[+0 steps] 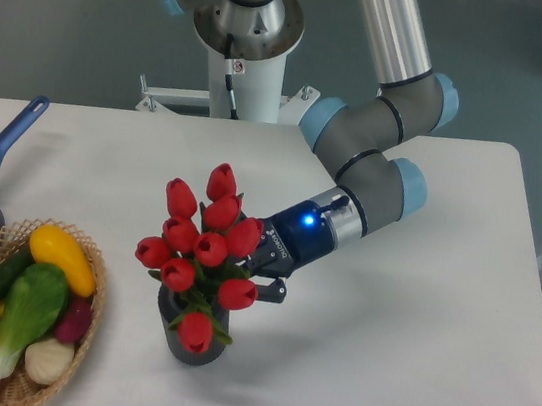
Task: Insert the flowers into the vase
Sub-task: 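Push the tulips further down into the vase until seated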
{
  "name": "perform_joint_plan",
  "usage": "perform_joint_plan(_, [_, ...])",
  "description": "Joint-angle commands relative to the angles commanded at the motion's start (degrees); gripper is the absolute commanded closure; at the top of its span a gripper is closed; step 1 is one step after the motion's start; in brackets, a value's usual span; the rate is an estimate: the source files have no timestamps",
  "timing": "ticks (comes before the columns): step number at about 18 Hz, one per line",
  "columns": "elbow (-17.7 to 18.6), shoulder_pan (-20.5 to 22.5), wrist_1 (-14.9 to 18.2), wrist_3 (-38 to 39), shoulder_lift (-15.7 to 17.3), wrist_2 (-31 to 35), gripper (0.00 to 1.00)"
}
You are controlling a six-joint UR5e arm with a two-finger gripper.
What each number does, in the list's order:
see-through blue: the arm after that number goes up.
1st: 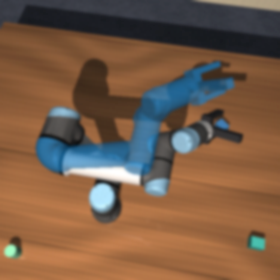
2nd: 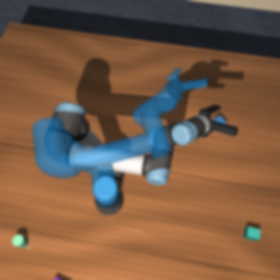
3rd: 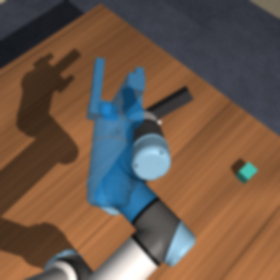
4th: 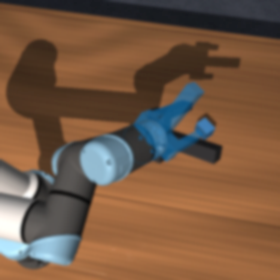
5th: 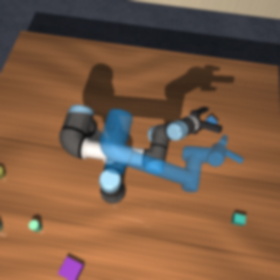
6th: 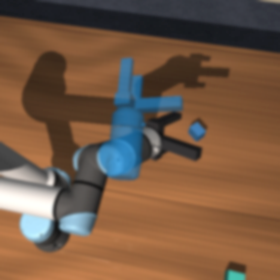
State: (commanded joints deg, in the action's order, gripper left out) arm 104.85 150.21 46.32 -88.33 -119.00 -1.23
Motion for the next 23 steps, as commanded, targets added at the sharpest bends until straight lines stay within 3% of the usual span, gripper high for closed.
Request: perform_joint_plan(23, [0.18,0.26,0.0,-2.64,-2.2,0.18,0.83])
